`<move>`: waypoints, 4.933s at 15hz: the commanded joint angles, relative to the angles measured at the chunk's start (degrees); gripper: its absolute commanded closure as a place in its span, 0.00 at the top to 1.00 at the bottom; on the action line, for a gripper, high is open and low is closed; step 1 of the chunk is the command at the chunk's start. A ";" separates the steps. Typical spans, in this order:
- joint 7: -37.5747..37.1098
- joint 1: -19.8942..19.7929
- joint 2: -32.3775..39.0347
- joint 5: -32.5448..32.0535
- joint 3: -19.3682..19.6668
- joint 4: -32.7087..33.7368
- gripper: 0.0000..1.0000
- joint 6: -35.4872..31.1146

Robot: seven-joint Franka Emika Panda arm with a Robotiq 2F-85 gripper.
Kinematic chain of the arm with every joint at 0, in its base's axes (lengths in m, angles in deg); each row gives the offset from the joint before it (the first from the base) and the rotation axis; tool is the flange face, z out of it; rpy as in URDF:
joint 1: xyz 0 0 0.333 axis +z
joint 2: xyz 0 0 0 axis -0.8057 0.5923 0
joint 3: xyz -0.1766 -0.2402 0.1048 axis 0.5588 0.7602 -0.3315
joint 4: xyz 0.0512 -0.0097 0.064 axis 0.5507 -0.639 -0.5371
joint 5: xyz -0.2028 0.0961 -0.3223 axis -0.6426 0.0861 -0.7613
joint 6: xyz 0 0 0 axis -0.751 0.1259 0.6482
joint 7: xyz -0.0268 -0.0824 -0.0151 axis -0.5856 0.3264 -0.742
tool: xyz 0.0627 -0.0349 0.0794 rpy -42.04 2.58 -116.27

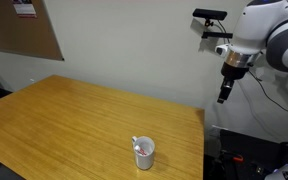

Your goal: Remove the marker from the mug cup and place it on the table

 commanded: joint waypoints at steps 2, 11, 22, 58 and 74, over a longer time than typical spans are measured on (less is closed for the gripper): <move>0.25 1.43 0.97 -0.85 -0.12 0.95 1.00 -3.82; 7.85 8.18 8.76 0.54 0.55 4.27 1.00 -22.58; 28.57 20.61 18.66 11.66 5.15 6.87 1.00 -28.60; 26.50 22.20 41.11 19.42 -3.25 10.34 0.72 -47.23; 28.54 20.25 48.13 26.65 -7.73 16.22 0.55 -46.68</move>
